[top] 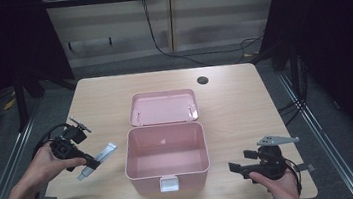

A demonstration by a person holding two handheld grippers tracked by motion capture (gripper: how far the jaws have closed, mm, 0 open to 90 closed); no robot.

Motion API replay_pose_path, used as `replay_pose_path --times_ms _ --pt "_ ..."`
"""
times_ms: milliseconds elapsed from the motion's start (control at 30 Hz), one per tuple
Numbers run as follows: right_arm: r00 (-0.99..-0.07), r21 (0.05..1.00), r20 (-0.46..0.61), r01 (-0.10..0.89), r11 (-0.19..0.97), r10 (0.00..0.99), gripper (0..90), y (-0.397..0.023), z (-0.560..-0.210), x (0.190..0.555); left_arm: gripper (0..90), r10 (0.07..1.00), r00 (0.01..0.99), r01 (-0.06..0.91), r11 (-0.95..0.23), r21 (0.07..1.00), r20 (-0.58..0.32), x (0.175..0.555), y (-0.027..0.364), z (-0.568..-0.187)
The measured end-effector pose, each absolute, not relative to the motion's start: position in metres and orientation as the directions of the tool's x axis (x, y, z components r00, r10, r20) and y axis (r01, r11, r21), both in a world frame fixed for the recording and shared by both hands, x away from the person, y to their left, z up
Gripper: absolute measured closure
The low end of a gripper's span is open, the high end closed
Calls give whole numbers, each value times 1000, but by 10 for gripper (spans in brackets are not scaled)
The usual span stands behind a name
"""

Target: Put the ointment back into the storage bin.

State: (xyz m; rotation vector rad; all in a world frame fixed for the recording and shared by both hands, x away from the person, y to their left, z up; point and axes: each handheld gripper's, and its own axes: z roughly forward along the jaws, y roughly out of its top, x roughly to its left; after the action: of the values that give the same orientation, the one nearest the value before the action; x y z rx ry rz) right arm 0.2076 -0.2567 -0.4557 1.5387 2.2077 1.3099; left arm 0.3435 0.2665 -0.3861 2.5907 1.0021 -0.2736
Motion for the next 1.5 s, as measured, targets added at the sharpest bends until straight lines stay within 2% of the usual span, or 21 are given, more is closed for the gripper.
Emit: replay_pose_path --times_ms 867,1500 --pt "-460 708 350 700 91 816 138 -256 -456 209 712 570 774 633 -710 311 -275 340 270 -341" --pt "-461 707 353 701 91 814 137 -256 -456 208 712 471 842 538 -767 350 -261 337 235 -312"
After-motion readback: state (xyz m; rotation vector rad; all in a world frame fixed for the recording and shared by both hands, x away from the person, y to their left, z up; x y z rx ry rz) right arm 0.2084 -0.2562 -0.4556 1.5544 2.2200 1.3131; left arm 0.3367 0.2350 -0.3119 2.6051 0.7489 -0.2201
